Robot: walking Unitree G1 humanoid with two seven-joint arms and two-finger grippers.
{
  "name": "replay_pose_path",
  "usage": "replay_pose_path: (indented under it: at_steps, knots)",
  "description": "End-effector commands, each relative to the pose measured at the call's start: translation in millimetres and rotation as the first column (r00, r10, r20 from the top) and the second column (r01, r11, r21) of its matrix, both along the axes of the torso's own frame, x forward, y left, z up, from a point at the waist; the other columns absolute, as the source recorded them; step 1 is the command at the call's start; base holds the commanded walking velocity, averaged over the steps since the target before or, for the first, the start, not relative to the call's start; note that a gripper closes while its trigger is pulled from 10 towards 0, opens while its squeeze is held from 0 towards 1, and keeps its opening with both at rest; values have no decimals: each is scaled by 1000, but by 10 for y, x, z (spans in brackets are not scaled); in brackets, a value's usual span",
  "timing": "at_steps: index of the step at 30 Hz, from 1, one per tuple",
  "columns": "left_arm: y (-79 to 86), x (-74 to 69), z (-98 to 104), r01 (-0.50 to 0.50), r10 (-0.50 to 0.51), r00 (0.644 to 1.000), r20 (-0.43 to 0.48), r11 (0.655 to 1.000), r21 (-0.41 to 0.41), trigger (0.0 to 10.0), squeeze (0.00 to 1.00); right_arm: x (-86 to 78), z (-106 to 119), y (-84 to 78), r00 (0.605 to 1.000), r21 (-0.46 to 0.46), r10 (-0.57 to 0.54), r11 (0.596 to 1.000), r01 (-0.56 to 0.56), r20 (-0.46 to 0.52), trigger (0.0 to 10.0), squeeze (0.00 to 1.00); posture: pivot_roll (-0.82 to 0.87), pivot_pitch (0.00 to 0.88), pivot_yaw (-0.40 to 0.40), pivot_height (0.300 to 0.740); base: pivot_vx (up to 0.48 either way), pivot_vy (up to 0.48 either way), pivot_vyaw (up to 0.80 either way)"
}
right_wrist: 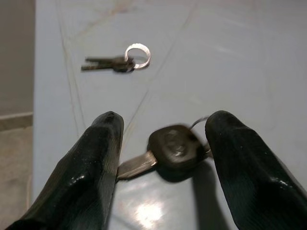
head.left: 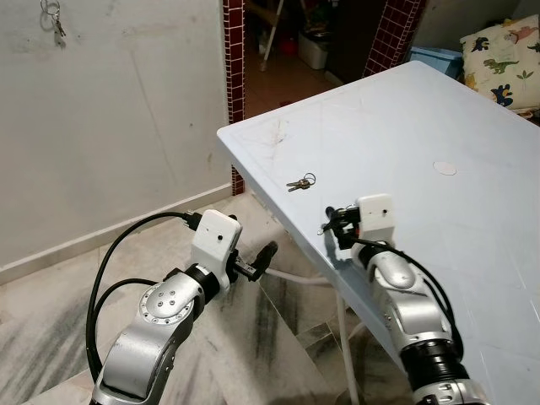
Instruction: Hang keys on a hook
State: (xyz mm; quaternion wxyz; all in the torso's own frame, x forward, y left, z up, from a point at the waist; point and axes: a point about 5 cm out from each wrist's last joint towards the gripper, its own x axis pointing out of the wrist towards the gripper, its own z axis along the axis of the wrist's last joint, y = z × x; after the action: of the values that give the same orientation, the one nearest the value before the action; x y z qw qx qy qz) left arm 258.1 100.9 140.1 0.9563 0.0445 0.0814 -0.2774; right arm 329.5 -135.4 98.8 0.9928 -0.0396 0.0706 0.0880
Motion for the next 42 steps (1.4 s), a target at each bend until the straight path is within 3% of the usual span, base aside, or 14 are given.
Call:
replay_pose_path:
  at_steps: [1, 3, 4, 5, 6, 7, 19, 24, 32, 42]
  knots:
    - [-1, 3, -20, 1, -1, 1000, -3, 1000, 9, 10000, 0, 10, -37, -29, 998, -13, -48, 999, 48, -40, 10000, 0, 226, 84, -44, 740, 0, 0, 0]
    - [4, 4, -20, -1, 1, 1000, -4, 1000, 9, 10000, 0, 8, -62, -38, 995, -10, -79, 997, 78, -61, 10000, 0, 226, 84, -44, 740, 0, 0, 0]
    - [5, 3, -21, -3, 3, 1000, -4, 1000, 9, 10000, 0, 5, -90, -65, 990, -31, -118, 993, 116, -77, 6000, 0, 226, 84, -44, 740, 0, 0, 0]
    - [5, 3, -21, -3, 3, 1000, -4, 1000, 9, 10000, 0, 5, -90, -65, 990, -31, -118, 993, 116, -77, 6000, 0, 226, 84, -44, 740, 0, 0, 0]
    - [1, 3, -21, -2, 2, 1000, -5, 1000, 8, 10000, 0, 1, -99, -72, 988, -34, -127, 992, 125, -82, 1451, 0, 224, 83, -45, 740, 0, 0, 0]
    - [-3, 2, -21, -1, 1, 1000, -5, 1000, 8, 10000, 0, -1, -107, -76, 987, -39, -137, 990, 134, -87, 0, 0, 224, 83, -45, 740, 0, 0, 0]
    - [-8, 3, -23, 3, -3, 1000, -7, 1000, 7, 10000, 0, 28, -101, -1, 989, -41, -124, 992, 121, -83, 0, 0, 220, 84, -42, 740, 0, 0, 0]
    - [-7, 0, -23, 3, -3, 1000, -7, 1000, 8, 10000, 0, 87, -87, 22, 996, -35, -66, 997, 64, -65, 0, 0, 227, 88, -43, 740, 0, 0, 0]
    - [-3, -8, -23, 2, -2, 1000, -8, 1000, 9, 10000, 0, 98, -116, -49, 994, -49, -71, 997, 67, -88, 0, 0, 225, 90, -43, 740, 0, 0, 0]
    - [-8, -7, -23, 7, -7, 1000, -8, 1000, 11, 10000, 0, 80, -174, -19, 994, -59, -45, 998, 39, -103, 0, 0, 226, 91, -40, 740, 0, 0, 0]
